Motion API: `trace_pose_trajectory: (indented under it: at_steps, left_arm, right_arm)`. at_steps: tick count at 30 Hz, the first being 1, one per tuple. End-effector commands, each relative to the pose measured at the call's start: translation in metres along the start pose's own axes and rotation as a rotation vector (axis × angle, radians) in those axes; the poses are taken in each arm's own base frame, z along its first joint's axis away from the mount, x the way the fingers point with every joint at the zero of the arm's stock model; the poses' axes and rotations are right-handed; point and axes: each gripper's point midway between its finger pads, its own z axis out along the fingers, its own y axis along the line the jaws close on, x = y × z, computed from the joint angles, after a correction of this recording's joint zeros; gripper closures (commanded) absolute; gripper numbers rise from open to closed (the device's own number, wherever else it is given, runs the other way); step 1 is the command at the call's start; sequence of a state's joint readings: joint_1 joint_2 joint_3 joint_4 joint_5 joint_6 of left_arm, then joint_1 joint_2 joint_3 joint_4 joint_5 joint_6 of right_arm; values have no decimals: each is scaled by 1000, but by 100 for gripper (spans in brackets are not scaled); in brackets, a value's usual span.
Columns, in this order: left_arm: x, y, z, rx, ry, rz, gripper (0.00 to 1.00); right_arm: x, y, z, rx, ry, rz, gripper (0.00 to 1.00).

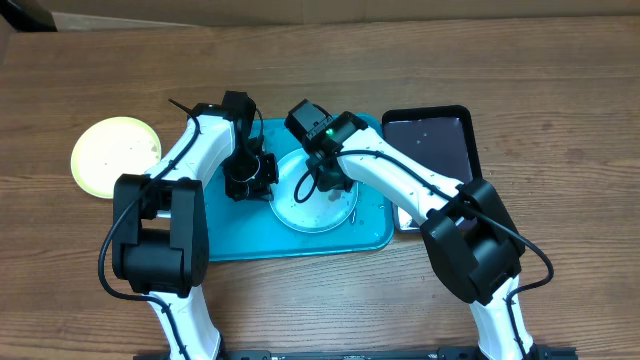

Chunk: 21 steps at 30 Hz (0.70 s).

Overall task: Clean dirty plates on tray and stack at the side
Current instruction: 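Scrub the light-blue plate surface with the sponge in right gripper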

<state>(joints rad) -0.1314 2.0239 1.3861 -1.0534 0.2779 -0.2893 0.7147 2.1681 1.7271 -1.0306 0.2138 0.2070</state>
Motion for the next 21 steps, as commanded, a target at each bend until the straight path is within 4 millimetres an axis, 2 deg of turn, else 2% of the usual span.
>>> trace_pose_trajectory:
  at_steps: [1, 11, 21]
  left_arm:
    - [6, -2, 2, 3, 23, -7, 95]
    - [9, 0, 2, -7, 33, 4, 96]
    - [7, -1, 2, -4, 23, 7, 96]
  right_arm:
    - [7, -4, 13, 25, 6, 6, 96]
    - [21, 0, 38, 6, 10, 8, 96]
    - [27, 50, 32, -286, 60, 11, 96]
